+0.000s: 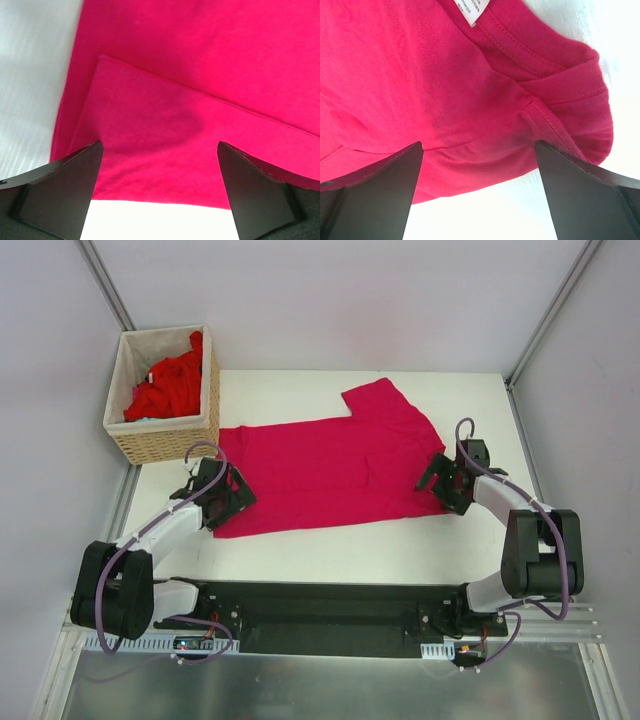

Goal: Fold and stack the t-shirts

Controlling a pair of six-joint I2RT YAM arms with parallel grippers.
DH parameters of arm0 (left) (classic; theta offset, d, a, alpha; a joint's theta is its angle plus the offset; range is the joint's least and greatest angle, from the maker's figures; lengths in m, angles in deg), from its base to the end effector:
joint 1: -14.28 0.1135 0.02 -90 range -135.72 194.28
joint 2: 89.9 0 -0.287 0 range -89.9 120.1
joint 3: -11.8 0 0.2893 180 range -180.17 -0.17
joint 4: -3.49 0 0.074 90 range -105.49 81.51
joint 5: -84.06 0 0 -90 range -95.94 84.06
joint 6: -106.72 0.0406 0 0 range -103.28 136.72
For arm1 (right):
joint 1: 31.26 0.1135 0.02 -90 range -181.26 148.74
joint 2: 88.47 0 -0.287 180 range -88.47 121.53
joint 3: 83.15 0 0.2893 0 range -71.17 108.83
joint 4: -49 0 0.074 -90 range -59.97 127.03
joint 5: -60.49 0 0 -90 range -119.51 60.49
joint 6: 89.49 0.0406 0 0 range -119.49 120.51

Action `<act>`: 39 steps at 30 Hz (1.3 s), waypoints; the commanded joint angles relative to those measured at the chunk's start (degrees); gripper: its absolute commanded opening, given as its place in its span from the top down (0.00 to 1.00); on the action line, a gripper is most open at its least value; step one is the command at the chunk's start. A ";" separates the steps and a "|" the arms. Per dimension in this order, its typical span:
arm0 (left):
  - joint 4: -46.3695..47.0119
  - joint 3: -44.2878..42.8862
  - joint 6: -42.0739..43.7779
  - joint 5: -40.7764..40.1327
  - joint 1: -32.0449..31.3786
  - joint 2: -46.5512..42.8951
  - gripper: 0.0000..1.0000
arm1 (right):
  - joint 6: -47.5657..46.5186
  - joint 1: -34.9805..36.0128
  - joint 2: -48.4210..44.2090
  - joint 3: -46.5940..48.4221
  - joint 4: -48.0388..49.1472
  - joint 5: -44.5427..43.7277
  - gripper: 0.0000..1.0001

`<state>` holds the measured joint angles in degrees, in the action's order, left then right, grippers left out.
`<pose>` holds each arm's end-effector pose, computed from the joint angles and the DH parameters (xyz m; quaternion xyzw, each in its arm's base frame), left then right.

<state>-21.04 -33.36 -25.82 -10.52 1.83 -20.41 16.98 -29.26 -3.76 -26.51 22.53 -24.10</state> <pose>0.2530 -0.0525 0.1769 -0.2564 0.8998 -0.1289 0.3287 0.3149 0.0148 0.1700 0.1056 0.9457 0.0932 0.2930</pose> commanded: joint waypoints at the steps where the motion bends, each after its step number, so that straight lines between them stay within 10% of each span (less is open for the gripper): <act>1: 1.91 1.81 -1.31 -2.37 -0.56 2.83 0.01 | 0.05 -0.59 -1.03 -0.98 -0.53 -0.14 0.00; 18: -0.44 9.98 -7.11 3.26 -0.56 -0.67 0.01 | 1.81 -1.21 -9.81 -7.39 -7.82 0.30 0.00; 39: -22.50 12.55 -11.86 2.12 -1.00 -29.05 0.01 | 3.92 -1.21 -36.43 -14.96 -26.53 -2.68 0.00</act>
<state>-27.18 -18.48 -38.10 -7.92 1.44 -46.44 19.98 -30.22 -34.27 -43.25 3.80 -24.10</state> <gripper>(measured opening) 0.991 0.994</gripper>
